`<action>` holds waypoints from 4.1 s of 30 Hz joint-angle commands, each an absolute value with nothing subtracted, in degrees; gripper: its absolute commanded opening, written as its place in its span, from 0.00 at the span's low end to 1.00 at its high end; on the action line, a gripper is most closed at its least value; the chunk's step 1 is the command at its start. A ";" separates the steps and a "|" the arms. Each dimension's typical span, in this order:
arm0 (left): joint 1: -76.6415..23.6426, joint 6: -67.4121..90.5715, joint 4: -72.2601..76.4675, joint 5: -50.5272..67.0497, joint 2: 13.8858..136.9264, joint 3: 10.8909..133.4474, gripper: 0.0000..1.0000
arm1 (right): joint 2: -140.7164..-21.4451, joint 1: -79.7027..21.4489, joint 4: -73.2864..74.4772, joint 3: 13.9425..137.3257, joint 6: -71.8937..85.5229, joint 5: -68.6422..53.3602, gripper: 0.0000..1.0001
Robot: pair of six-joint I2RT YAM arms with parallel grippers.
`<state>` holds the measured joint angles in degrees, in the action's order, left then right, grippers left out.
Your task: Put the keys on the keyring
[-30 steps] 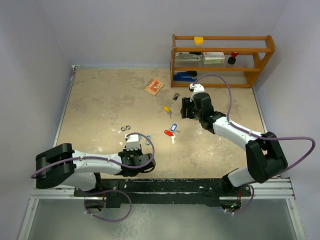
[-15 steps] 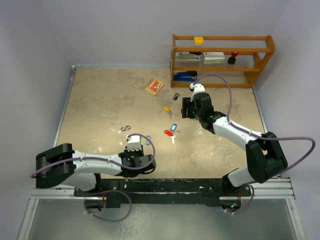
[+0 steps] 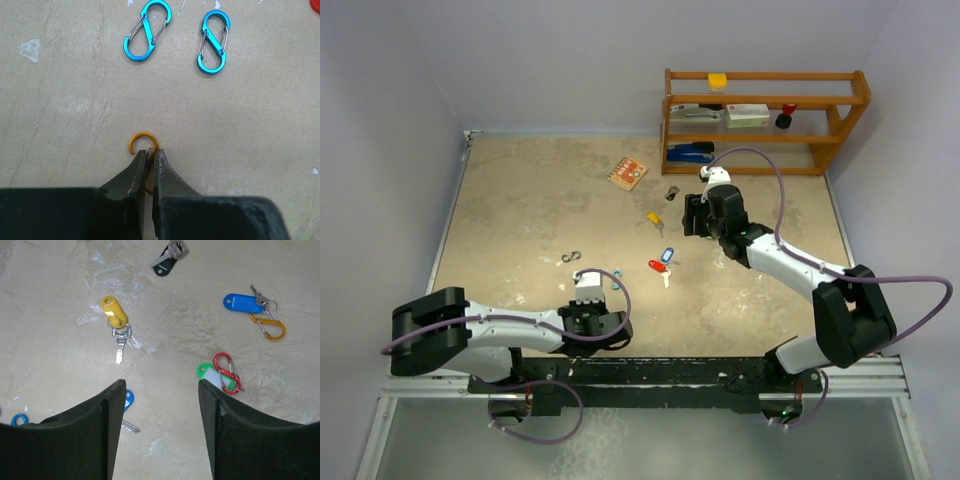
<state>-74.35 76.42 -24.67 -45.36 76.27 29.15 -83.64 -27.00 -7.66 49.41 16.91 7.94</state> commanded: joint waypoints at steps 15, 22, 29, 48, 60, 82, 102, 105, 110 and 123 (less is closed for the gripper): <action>-74.81 74.97 -32.77 -47.46 75.84 34.59 0.00 | -81.22 -27.25 -9.10 50.30 15.62 7.79 0.62; -66.17 60.34 -30.00 -50.72 75.74 43.17 0.00 | -83.09 -27.33 -7.32 51.38 15.16 6.40 0.62; -54.04 45.24 -21.80 -48.86 76.94 49.86 0.00 | -87.30 -28.67 -2.12 56.74 13.56 3.20 0.61; -42.11 35.41 -11.25 -35.42 83.49 58.72 0.00 | -99.43 -34.91 5.51 66.39 12.37 6.28 0.60; -40.68 35.50 -11.06 -34.40 80.07 54.49 0.00 | -100.03 -34.91 6.04 66.22 14.19 7.54 0.58; -38.26 35.51 -9.14 -32.17 79.06 51.43 0.00 | -99.08 -38.92 0.85 59.43 13.73 1.68 0.52; -37.43 35.51 -8.70 -31.53 79.25 50.55 0.00 | -95.55 -39.03 1.59 55.34 16.54 1.00 0.61; -37.27 35.51 -8.61 -31.55 79.20 50.34 0.00 | -93.52 -39.32 1.72 53.40 16.99 0.55 0.62; -37.16 35.49 -8.24 -31.38 79.36 50.10 0.00 | -91.15 -40.46 1.15 49.85 17.91 -0.92 0.62; -36.74 35.33 -8.09 -31.10 79.47 49.81 0.00 | -92.80 -43.77 -1.93 48.31 19.87 -2.02 0.62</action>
<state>-37.39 36.27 -10.33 -31.29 80.97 49.89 -92.23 -43.51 0.10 47.42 18.79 -1.15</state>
